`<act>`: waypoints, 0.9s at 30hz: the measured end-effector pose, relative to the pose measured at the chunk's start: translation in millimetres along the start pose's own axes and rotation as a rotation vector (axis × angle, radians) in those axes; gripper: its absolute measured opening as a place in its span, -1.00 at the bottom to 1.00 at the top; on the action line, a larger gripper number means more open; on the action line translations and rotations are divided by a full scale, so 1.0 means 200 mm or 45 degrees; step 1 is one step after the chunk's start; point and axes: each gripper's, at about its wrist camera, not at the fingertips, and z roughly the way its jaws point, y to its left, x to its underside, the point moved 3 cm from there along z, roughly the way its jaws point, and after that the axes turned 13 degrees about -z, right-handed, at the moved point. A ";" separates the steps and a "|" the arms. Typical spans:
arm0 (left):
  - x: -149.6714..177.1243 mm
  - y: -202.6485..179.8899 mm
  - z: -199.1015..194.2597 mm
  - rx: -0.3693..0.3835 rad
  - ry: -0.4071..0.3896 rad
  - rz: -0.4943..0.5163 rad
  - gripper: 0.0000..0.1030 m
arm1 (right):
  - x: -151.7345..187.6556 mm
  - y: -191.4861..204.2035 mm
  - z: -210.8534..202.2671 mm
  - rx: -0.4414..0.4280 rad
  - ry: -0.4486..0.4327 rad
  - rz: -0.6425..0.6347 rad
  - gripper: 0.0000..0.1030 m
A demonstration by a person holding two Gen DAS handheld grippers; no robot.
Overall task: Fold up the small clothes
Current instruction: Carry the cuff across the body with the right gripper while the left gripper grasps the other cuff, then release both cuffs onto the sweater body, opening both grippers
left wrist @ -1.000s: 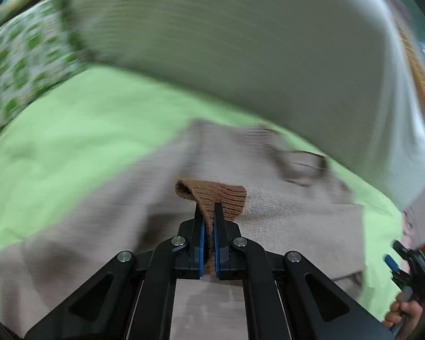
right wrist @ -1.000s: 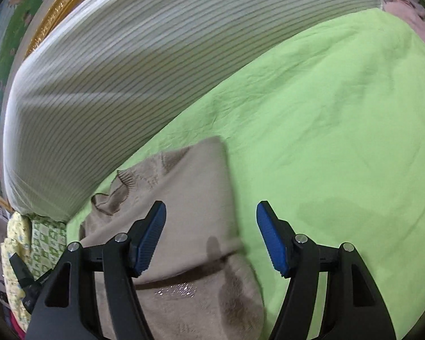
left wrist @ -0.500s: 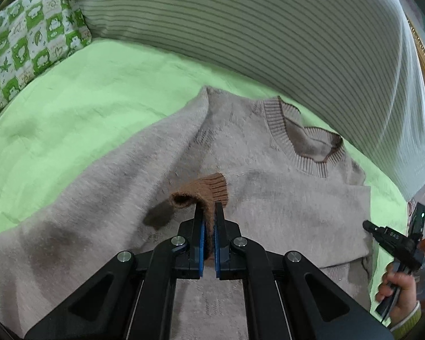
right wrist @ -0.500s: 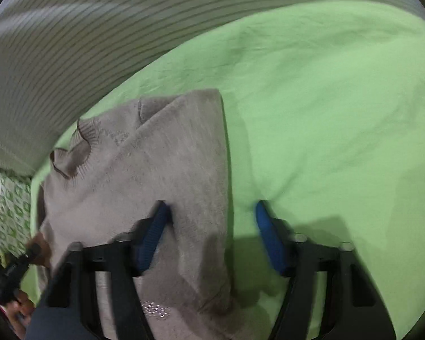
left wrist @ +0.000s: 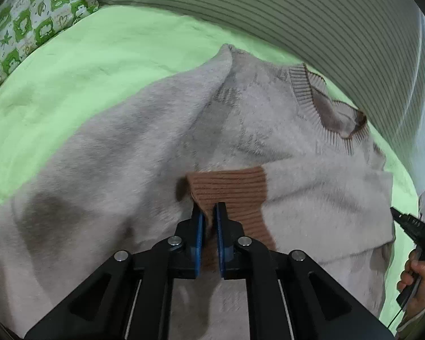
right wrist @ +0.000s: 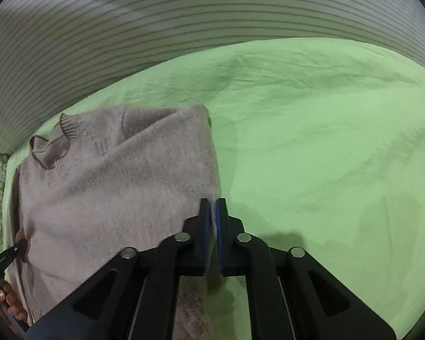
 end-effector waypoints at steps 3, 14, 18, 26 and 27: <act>0.04 0.05 -0.10 -0.025 -0.004 0.010 -0.48 | 0.04 0.04 -0.12 -0.059 -0.074 0.039 -0.10; 0.40 0.49 -0.48 -0.238 -0.003 0.128 0.08 | 0.30 0.40 -0.34 -0.331 -0.125 0.017 -0.04; 0.50 0.63 -0.52 -0.532 -0.057 0.290 0.50 | 0.40 0.51 -0.33 -0.373 -0.077 0.035 -0.04; 0.61 0.76 -0.42 -0.693 0.019 0.403 0.46 | 0.50 0.63 -0.39 -0.398 -0.043 0.021 -0.04; 0.60 0.76 -0.42 -0.660 0.039 0.383 0.07 | 0.50 0.64 -0.40 -0.399 -0.049 0.016 -0.04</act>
